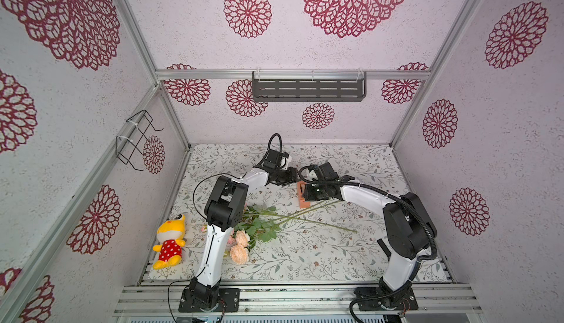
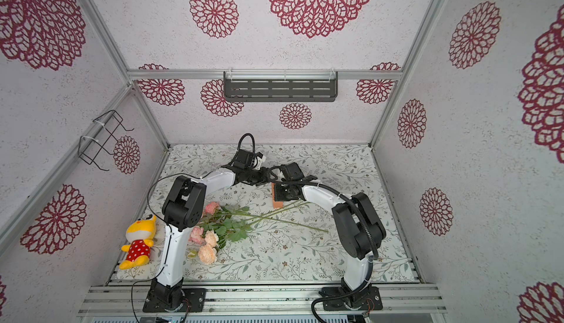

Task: Wrap bouquets with tape
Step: Pull the tape from the tape cutter.

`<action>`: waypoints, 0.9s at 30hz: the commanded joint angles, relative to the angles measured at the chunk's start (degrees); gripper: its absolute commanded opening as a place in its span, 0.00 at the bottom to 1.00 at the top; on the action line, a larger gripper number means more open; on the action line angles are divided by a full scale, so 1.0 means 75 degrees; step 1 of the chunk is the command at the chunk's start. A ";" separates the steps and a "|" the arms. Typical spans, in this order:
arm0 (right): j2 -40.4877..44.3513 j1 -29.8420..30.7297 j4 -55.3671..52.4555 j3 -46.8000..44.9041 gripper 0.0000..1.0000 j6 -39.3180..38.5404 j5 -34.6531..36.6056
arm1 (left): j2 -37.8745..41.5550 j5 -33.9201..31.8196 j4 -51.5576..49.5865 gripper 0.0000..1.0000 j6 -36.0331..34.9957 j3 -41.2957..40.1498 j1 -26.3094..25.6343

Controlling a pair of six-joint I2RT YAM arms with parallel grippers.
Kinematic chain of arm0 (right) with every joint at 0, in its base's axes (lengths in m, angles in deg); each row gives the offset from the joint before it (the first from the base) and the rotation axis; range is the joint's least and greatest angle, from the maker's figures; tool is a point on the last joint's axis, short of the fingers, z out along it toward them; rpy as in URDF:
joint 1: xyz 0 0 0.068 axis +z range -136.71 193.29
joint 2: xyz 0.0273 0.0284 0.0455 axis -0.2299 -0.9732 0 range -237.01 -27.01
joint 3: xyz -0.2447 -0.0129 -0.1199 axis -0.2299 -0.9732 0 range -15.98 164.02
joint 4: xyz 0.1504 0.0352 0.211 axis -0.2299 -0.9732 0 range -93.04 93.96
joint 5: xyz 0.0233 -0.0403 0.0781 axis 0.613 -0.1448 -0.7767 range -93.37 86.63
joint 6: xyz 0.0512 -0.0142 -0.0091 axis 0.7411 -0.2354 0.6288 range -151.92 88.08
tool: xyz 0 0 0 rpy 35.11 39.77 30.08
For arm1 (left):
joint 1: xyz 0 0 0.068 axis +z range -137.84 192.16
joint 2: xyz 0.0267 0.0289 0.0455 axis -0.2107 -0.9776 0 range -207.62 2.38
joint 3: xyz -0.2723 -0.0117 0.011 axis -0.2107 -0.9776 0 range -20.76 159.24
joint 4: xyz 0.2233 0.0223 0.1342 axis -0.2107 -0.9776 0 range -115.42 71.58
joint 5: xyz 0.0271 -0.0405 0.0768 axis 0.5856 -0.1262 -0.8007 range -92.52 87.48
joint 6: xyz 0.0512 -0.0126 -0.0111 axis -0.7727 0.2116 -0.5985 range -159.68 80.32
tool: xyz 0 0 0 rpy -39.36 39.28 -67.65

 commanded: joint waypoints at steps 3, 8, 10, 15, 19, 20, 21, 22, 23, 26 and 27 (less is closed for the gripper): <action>0.0808 0.0071 -0.0306 0.0234 0.00 -0.0199 0.0414 | -0.0229 -0.0040 -0.0300 0.54 -0.0182 0.0259 -0.0030; 0.1048 0.0130 -0.0223 0.0117 0.00 -0.0254 0.0372 | -0.0240 -0.0082 -0.0313 0.54 -0.0158 0.0317 -0.0011; 0.1067 0.0150 -0.0295 0.0082 0.00 -0.0272 0.0298 | -0.0262 -0.0066 -0.0383 0.54 -0.0159 0.0366 -0.0005; 0.1402 0.0347 -0.0144 -0.0451 0.00 -0.0123 0.0335 | -0.0081 -0.0187 -0.0419 0.53 -0.0117 0.0274 0.0068; 0.1983 0.0555 0.0115 -0.1096 0.00 0.0074 0.0397 | 0.0474 -0.0512 -0.0493 0.58 -0.0253 0.0114 0.0207; 0.2141 0.0602 0.0174 -0.1239 0.00 0.0127 0.0405 | 0.0643 -0.0594 -0.0549 0.61 -0.0352 0.0084 0.0269; 0.2291 0.0647 0.0199 -0.1360 0.00 0.0151 0.0391 | 0.0848 -0.0733 -0.0583 0.63 -0.0397 0.0035 0.0347; 0.2408 0.0696 0.0219 -0.1471 0.00 0.0153 0.0409 | 0.1047 -0.0804 -0.0601 0.65 -0.0474 -0.0017 0.0416; 0.2523 0.0743 0.0244 -0.1575 0.00 0.0190 0.0440 | 0.1290 -0.0880 -0.0639 0.69 -0.0626 -0.0062 0.0514; 0.2813 0.0876 0.0323 -0.1950 0.00 0.0342 0.0449 | 0.2247 -0.1856 -0.1181 0.95 -0.1989 -0.0341 0.0656; 0.2893 0.0931 0.0332 -0.2078 0.00 0.0417 0.0510 | 0.2885 -0.2502 -0.1145 0.98 -0.2469 -0.0753 0.0668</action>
